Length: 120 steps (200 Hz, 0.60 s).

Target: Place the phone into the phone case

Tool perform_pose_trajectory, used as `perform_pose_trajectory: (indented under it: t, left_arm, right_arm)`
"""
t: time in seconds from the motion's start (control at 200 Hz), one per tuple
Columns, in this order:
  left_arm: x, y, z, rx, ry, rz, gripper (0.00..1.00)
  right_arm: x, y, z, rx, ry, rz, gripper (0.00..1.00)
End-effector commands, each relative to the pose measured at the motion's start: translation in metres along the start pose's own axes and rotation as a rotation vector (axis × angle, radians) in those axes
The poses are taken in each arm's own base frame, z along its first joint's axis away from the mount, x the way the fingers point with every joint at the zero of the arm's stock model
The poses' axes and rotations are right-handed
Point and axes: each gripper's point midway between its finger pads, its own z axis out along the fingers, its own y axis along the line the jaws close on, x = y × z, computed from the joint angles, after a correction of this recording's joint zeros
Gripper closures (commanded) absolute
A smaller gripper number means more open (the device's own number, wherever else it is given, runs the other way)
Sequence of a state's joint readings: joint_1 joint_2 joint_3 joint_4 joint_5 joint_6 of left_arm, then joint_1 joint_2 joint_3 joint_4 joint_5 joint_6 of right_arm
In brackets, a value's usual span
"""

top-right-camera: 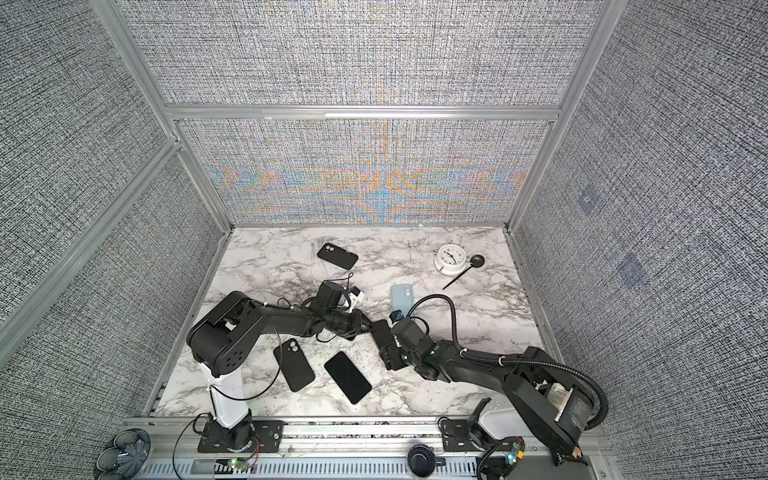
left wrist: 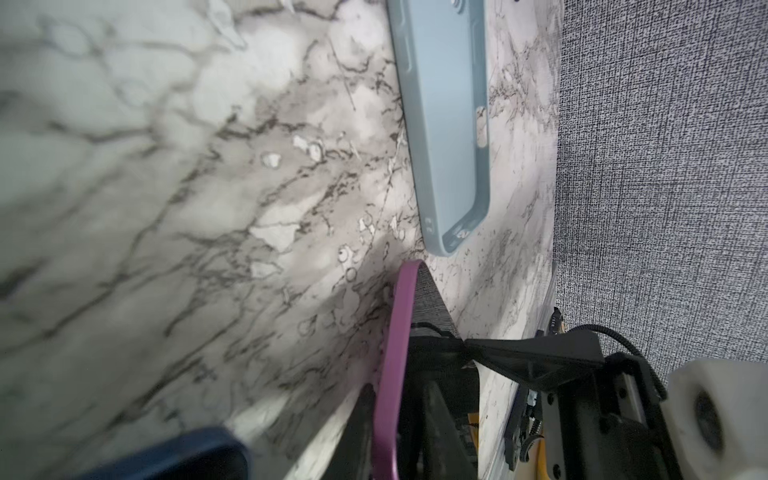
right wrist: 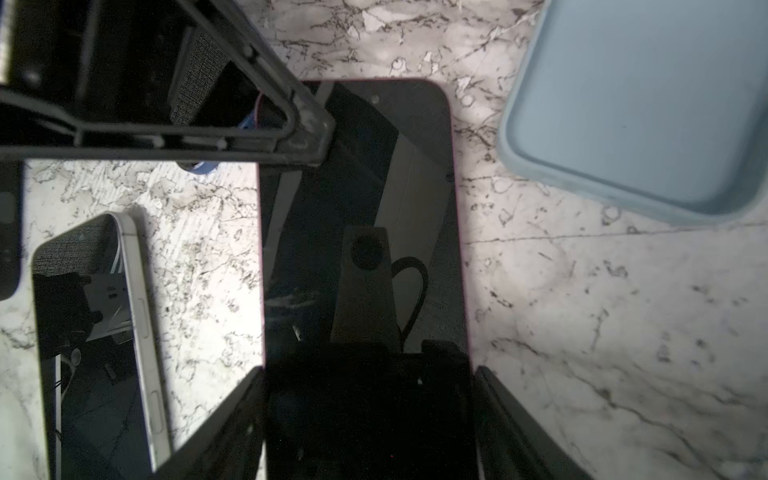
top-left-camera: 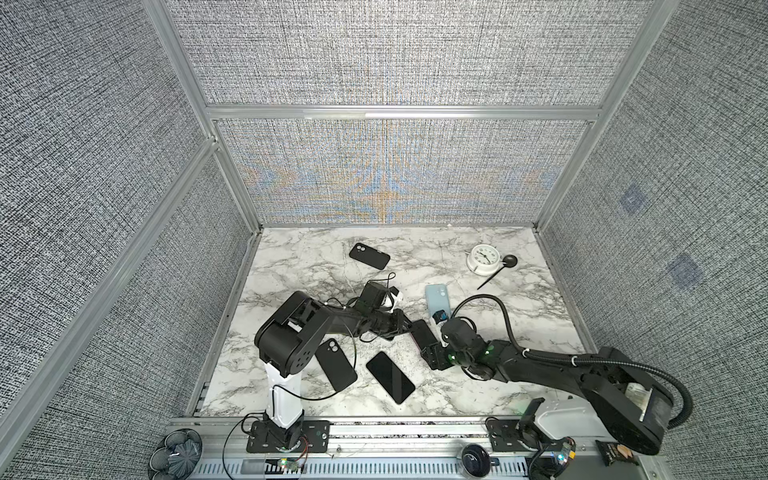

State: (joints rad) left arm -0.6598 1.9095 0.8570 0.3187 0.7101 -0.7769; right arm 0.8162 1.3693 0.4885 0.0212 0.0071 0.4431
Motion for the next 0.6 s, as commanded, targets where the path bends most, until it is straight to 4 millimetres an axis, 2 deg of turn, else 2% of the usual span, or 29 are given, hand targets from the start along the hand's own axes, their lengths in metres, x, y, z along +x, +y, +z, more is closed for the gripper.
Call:
perform_pose_trajectory:
  t: [0.0,0.12,0.25,0.425,0.595]
  left_arm:
    - [0.005,-0.009,-0.002,0.035,0.021,0.041,0.85]
    - [0.003,-0.013,-0.004,0.041,0.017,0.045,0.89]
    - [0.001,-0.017,-0.006,0.043,0.011,0.049,0.91]
    - [-0.005,-0.024,-0.009,0.039,-0.002,0.060,0.93]
    - [-0.009,-0.034,-0.012,0.080,-0.024,0.058,0.97]
  right_arm:
    - [0.041,-0.010,0.002,0.029,0.172,0.002,0.29]
    - [0.039,-0.010,0.000,0.029,0.167,-0.005,0.25]
    - [0.030,-0.009,-0.010,0.031,0.127,-0.010,0.19]
    - [0.020,-0.011,-0.031,0.053,0.092,-0.006,0.11]
    - [0.005,-0.013,-0.056,0.065,0.025,0.024,0.08]
